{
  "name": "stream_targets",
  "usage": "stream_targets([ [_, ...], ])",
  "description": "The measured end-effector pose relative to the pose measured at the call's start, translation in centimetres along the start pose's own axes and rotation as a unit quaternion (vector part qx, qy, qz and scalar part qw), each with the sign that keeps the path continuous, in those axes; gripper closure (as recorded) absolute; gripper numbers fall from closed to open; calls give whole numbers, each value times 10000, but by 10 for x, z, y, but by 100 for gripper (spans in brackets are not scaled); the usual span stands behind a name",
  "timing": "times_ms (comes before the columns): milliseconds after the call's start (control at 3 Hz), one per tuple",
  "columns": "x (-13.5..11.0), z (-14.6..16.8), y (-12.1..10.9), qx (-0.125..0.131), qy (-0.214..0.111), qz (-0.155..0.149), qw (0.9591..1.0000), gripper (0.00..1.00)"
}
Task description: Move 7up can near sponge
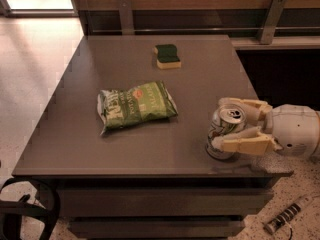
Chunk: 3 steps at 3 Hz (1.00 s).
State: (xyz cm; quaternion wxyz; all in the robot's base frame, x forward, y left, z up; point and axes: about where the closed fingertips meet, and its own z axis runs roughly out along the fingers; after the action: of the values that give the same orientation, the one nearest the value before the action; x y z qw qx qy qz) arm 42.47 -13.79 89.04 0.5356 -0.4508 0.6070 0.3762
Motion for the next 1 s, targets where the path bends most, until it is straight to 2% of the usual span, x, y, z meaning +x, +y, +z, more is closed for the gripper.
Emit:
stream_targets([
  [667,-2,2,1,-39,25,0,10000,80],
  [1000,-3,4,2,-58,27,-12,10000,100],
])
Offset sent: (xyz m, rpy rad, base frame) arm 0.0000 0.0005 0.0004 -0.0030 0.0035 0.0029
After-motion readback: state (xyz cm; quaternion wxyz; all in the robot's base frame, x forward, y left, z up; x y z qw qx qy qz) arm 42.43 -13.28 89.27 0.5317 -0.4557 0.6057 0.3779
